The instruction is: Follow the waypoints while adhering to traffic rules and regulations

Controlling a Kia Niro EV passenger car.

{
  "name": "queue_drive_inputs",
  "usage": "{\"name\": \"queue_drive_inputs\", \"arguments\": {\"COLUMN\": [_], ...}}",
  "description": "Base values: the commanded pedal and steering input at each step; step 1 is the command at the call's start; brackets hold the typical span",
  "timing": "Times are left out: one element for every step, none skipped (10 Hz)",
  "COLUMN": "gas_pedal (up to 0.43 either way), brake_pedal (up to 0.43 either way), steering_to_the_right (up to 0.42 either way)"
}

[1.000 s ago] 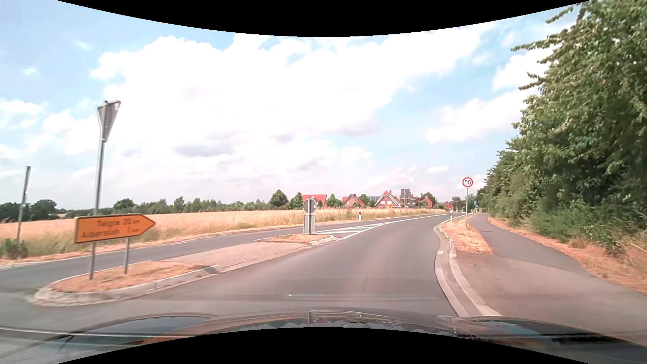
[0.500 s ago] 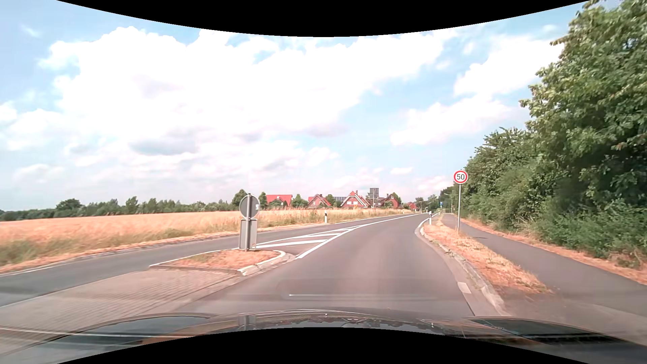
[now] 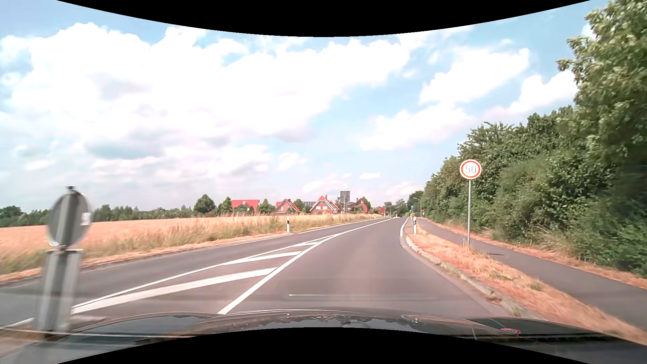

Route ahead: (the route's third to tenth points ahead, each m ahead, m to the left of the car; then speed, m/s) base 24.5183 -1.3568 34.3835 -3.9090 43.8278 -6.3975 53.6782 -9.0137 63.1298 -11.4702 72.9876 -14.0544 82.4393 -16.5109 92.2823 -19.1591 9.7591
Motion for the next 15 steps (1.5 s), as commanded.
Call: {"name": "queue_drive_inputs", "arguments": {"gas_pedal": [0.299, 0.299, 0.299, 0.299, 0.287, 0.287, 0.28, 0.28, 0.268, 0.268, 0.26, 0.26, 0.26, 0.26, 0.248], "brake_pedal": [0.0, 0.0, 0.0, 0.0, 0.0, 0.0, 0.0, 0.0, 0.0, 0.0, 0.0, 0.0, 0.0, 0.0, 0.0], "steering_to_the_right": [0.084, 0.078, 0.069, 0.062, 0.057, 0.054, 0.052, 0.05, 0.049, 0.046, 0.045, 0.045, 0.045, 0.045, 0.045]}}
